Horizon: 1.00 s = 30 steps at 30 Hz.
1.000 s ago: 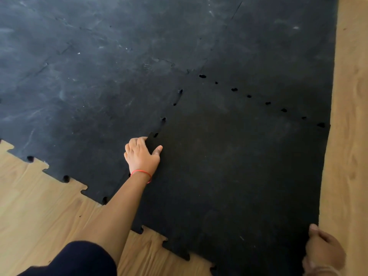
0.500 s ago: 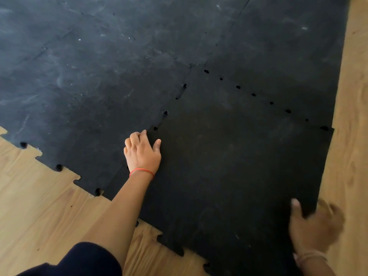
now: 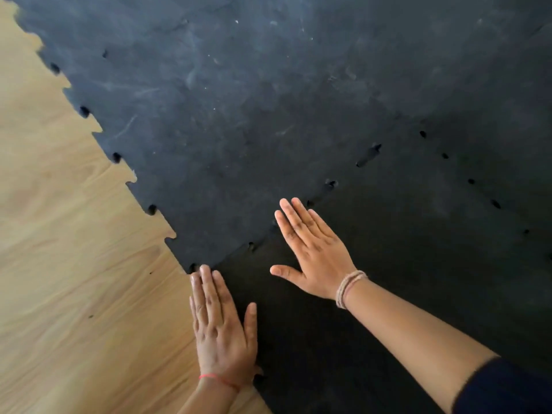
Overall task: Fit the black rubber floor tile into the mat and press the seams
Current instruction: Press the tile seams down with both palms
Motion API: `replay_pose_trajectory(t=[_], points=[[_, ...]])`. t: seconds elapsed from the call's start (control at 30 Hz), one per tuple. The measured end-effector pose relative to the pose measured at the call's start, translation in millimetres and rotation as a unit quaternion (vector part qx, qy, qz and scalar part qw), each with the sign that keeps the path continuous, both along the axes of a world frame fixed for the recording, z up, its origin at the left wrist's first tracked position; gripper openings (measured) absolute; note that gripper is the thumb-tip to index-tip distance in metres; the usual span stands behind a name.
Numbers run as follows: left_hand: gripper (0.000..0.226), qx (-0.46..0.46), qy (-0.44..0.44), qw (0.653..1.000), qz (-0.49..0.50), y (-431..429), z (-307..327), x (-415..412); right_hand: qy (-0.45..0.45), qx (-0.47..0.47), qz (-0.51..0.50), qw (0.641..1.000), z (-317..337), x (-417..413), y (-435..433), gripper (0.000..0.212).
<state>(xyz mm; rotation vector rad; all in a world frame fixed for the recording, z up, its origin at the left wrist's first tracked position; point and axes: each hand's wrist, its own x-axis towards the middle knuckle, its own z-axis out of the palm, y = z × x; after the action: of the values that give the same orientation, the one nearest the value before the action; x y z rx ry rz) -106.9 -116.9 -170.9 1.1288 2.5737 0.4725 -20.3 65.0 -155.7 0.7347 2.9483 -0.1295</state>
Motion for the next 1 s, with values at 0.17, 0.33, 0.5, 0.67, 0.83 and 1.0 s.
replay_pose_trajectory(t=[0.17, 0.33, 0.5, 0.67, 0.83, 1.0], points=[[0.066, 0.038, 0.027, 0.998, -0.04, 3.2, -6.3, -10.9, 0.019, -0.002, -0.07, 0.997, -4.1, -6.9, 3.6, 0.087], [0.065, 0.039, 0.022, 0.997, -0.056, 13.0, -3.2, -16.9, 0.004, -0.009, -0.08, 0.997, -2.5, -8.7, 8.9, 0.086], [0.066, -0.004, 0.022, 0.999, -0.027, 15.3, 12.0, -15.1, -0.02, -0.014, -0.085, 0.996, 3.1, -17.3, 8.0, 0.085], [0.064, -0.029, 0.05, 0.997, -0.046, 53.8, 24.5, -20.4, -0.002, -0.01, -0.087, 0.996, 10.7, -21.5, 13.2, 0.085], [0.06, -0.016, 0.051, 0.997, -0.061, 52.1, 20.1, -16.2, -0.002, -0.014, -0.083, 0.996, 8.9, -19.5, 11.9, 0.085], [0.059, -0.015, 0.051, 0.996, -0.072, 50.5, 17.7, -16.7, -0.016, -0.008, -0.085, 0.996, 7.8, -17.8, 11.0, 0.083]])
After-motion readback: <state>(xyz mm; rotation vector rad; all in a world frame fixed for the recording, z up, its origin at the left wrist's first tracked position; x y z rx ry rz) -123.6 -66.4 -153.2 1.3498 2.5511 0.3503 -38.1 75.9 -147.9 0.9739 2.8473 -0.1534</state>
